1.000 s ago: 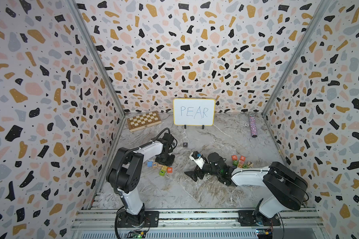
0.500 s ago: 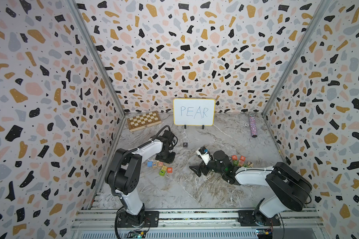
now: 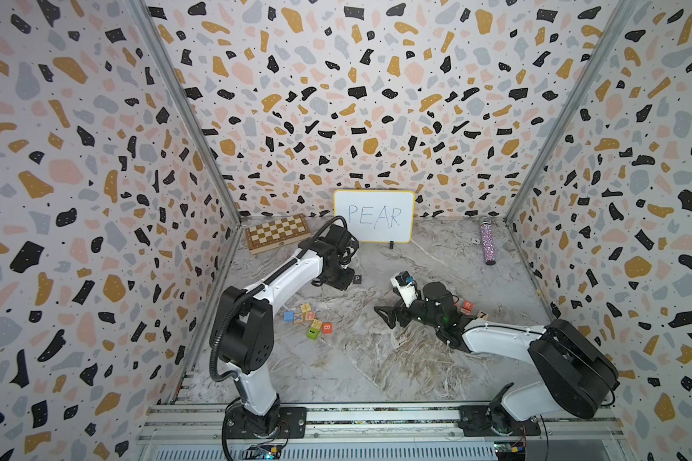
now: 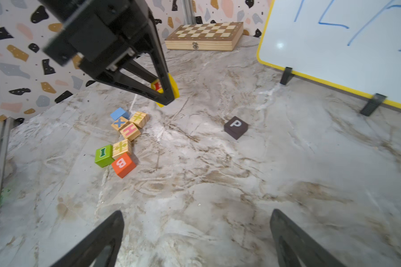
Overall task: Spell the uppercase word “pear” with letter blocks
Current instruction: Pick up the letter block from the center of the board, then place the letter block at the center of the board.
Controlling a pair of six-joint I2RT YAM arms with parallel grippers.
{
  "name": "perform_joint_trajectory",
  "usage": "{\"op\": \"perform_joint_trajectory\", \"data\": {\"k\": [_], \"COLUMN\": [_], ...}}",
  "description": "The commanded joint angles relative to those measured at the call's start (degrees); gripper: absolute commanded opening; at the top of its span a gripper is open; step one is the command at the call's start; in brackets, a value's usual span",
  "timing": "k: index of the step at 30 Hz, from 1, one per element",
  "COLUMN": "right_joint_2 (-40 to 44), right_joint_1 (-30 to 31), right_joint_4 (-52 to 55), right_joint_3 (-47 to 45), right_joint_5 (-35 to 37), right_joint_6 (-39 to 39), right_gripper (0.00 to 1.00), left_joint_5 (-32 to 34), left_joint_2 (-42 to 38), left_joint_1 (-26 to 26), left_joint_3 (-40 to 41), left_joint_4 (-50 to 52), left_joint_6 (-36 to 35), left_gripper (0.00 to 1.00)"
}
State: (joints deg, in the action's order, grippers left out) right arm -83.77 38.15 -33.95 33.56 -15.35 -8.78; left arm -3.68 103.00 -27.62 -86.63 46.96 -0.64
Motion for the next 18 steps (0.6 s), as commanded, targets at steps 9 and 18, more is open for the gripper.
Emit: {"op": "perform_joint_trajectory", "data": {"k": [9, 18], "right_joint_2": [-1.33, -2.46], "right_joint_1": [-6.98, -7.30], "right_joint_4": [4.24, 2.60], "right_joint_3": [5.13, 3.45], "right_joint_5": [0.33, 0.40], "right_joint_6": [-2.17, -1.27], "right_gripper": [0.97, 0.96], "left_joint_5": [-6.33, -11.31], "left_joint_2": [14.21, 24.94], "left_joint_1": [-2.02, -2.33], "left_joint_3": [-21.72, -34.39], "left_joint_4": [9.01, 14.56], "left_joint_6": [-16.05, -33.06], "left_gripper": [0.19, 0.18]}}
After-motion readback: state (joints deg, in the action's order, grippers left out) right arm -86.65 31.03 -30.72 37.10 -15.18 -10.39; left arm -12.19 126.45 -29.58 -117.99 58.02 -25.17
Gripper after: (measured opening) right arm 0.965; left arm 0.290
